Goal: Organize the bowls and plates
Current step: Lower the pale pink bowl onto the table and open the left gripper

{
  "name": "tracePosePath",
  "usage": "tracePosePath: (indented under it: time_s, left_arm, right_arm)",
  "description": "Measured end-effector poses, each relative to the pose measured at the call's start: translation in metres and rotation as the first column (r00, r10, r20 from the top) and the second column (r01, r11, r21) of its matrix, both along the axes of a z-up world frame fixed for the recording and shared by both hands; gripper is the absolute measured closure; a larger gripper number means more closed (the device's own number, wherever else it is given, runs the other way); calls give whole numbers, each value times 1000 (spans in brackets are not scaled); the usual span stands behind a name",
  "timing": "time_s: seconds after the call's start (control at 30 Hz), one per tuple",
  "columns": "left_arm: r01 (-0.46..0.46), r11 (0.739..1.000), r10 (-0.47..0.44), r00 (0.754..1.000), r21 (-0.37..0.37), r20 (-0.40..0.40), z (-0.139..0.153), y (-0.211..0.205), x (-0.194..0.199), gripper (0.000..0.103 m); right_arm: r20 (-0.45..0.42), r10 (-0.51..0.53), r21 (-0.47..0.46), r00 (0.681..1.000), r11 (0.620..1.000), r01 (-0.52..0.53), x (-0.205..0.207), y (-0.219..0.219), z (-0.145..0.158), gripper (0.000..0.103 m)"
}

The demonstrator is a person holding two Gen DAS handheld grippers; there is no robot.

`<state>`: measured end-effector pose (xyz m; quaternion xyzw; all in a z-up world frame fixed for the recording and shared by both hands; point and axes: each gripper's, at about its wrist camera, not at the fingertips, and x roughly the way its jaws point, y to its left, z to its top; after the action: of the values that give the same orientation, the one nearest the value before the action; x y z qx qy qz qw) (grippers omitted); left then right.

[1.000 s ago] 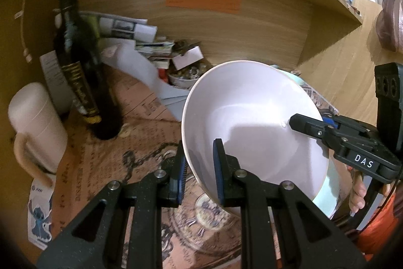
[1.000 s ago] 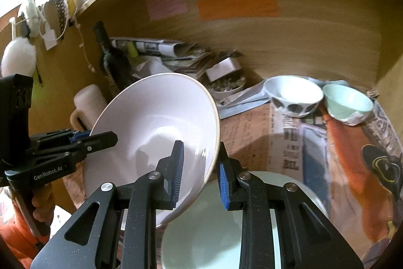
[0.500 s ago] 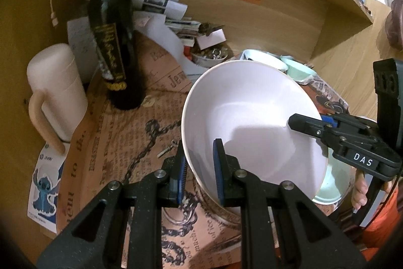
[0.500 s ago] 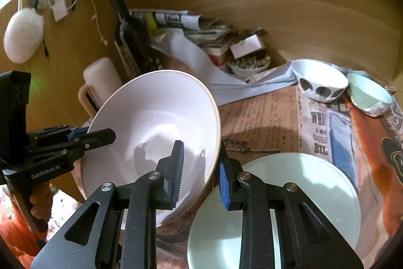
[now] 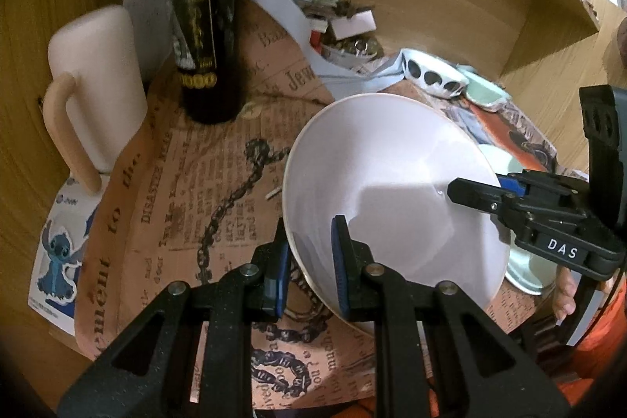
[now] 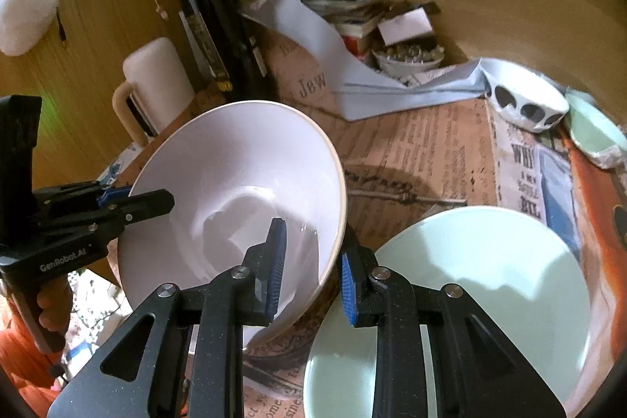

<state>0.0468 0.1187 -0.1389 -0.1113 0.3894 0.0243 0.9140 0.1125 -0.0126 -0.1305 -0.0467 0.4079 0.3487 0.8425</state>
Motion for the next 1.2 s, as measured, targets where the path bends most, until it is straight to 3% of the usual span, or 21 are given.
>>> tracePosePath:
  time_s: [0.5, 0.57, 0.63, 0.7, 0.87, 1.03, 1.2]
  left_arm:
    - [7, 1000, -7, 1000, -14, -3, -11, 5, 7, 82]
    - [-6, 1000, 6, 1000, -15, 0, -11, 8, 6, 71]
    - [-30, 1000, 30, 999, 1, 12, -7, 11, 4, 67]
    - [-42, 999, 42, 999, 9, 29, -1, 14, 3, 67]
    - [-51, 998, 47, 993, 33, 109, 25, 8, -1, 55]
    - [-29, 997, 15, 981, 73, 194, 54, -11, 2, 47]
    - [-18, 993, -14, 966, 121, 258, 78, -31, 14, 36]
  right_arm:
    - [16, 4, -51, 1000, 999, -4, 3, 3, -3, 76]
    - [62, -10, -54, 998, 998, 13, -2, -1, 5, 68]
    - [128, -34, -34, 991, 999, 39, -8, -11, 17, 47]
    - [177, -65, -9, 982, 998, 68, -13, -21, 29, 41]
    - [224, -126, 65, 967, 991, 114, -13, -48, 55, 37]
    - [253, -204, 128, 946, 976, 176, -8, -73, 71, 22]
    - [289, -271, 154, 918, 960, 235, 1, -97, 85, 22]
